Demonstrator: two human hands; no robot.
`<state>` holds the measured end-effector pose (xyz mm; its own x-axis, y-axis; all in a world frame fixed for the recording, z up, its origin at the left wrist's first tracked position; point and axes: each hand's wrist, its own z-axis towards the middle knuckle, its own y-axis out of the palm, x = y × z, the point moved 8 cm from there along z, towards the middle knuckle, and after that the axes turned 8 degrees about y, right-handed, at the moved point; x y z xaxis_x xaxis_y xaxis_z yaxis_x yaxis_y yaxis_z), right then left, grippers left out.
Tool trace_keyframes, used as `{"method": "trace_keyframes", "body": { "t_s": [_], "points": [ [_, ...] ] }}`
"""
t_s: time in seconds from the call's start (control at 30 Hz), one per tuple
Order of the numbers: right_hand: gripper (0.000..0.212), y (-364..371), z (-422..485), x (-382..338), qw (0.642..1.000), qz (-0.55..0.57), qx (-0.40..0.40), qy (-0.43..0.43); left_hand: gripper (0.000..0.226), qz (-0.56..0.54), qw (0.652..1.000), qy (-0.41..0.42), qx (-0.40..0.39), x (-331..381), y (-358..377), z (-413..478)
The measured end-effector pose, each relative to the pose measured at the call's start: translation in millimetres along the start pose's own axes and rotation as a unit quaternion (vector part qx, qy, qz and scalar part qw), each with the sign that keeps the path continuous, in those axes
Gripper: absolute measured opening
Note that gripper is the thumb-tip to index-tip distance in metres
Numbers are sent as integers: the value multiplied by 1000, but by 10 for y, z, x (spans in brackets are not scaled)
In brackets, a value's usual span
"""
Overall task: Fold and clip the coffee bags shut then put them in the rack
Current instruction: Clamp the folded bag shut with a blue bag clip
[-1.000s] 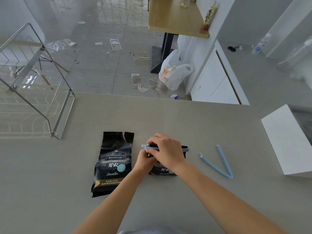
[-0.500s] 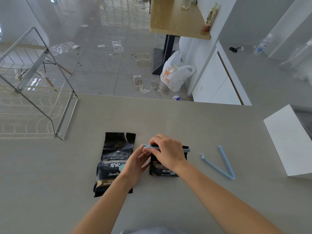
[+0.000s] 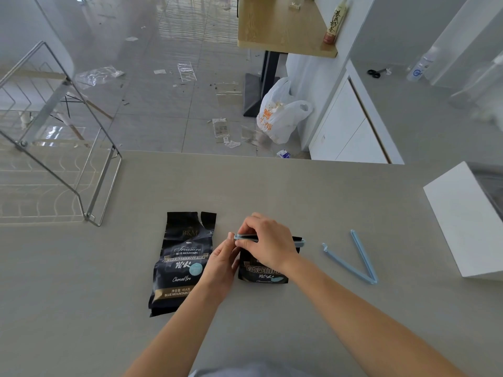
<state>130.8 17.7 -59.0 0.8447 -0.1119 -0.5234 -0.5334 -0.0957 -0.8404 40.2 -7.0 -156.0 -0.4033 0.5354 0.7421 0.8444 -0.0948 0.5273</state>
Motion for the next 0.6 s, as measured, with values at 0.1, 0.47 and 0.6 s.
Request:
{"method": "trace_keyframes", "body": {
  "t_s": [0.1,0.47,0.6],
  "points": [
    [17,-9,-28,0,1000,3,1,-4,37,2,1000,-5,-10,3,8,-6],
    [5,-266,-82,53,998,61,-13,-22,37,52,999,6,3,139,-3,-30],
    [7,-258,-104,38,999,31,-5,-20,27,92,995,40,13,207,68,-60]
  ]
}}
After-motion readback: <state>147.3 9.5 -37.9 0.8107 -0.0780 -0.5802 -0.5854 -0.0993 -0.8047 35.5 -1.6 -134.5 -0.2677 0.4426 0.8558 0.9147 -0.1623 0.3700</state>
